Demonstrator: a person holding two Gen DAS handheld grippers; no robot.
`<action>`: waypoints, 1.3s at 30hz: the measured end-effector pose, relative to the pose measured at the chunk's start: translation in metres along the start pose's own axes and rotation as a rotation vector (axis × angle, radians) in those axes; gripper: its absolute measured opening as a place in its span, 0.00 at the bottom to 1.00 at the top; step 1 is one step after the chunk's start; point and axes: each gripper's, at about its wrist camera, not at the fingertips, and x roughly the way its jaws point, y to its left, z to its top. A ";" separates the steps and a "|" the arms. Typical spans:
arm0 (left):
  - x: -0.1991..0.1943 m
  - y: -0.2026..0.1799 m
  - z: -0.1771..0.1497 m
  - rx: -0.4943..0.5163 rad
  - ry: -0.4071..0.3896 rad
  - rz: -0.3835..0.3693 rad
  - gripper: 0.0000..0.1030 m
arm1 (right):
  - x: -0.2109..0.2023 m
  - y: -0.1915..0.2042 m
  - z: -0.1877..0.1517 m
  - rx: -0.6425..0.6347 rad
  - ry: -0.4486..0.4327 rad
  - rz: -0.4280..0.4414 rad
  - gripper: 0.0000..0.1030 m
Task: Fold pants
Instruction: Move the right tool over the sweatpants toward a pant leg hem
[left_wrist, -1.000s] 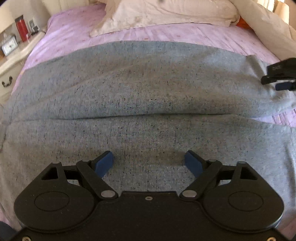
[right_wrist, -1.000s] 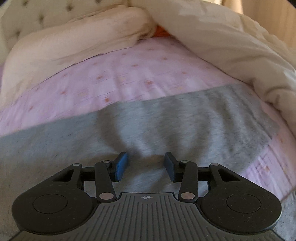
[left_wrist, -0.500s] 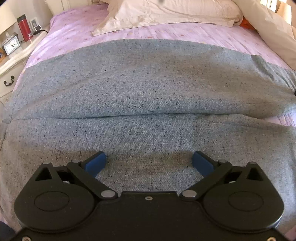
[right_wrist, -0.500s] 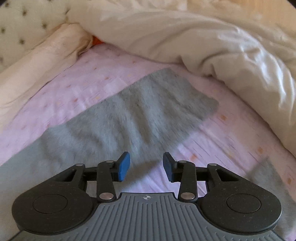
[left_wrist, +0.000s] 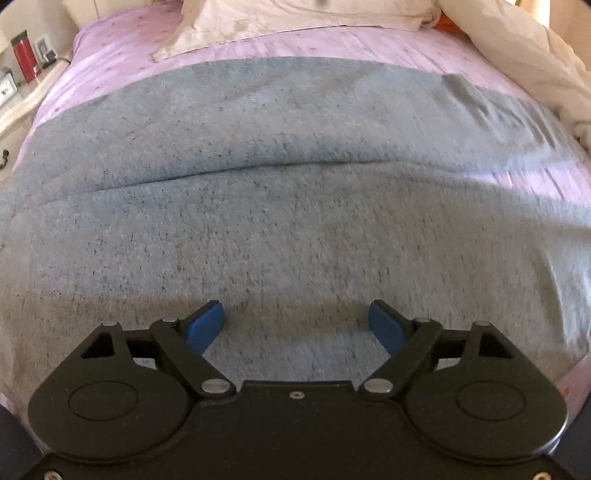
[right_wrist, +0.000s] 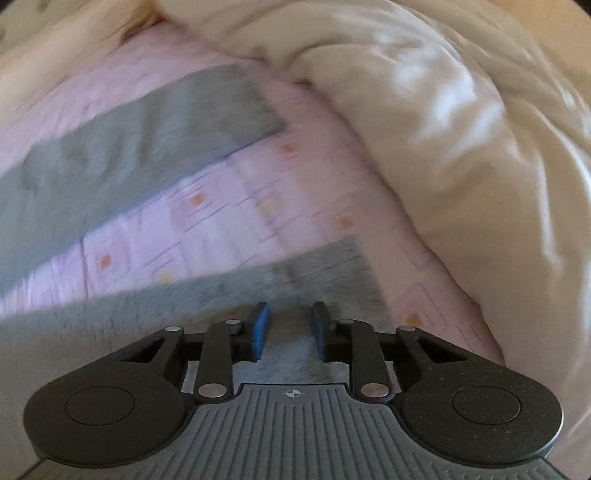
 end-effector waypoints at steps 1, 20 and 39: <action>-0.002 -0.003 -0.002 0.010 -0.007 0.008 0.83 | -0.003 -0.004 0.002 0.016 0.001 -0.029 0.22; 0.005 0.002 -0.002 0.006 -0.034 0.023 1.00 | -0.058 -0.053 -0.050 0.162 -0.053 -0.089 0.30; 0.011 0.008 0.012 -0.035 -0.014 0.024 1.00 | 0.024 0.189 0.158 0.103 -0.083 0.152 0.30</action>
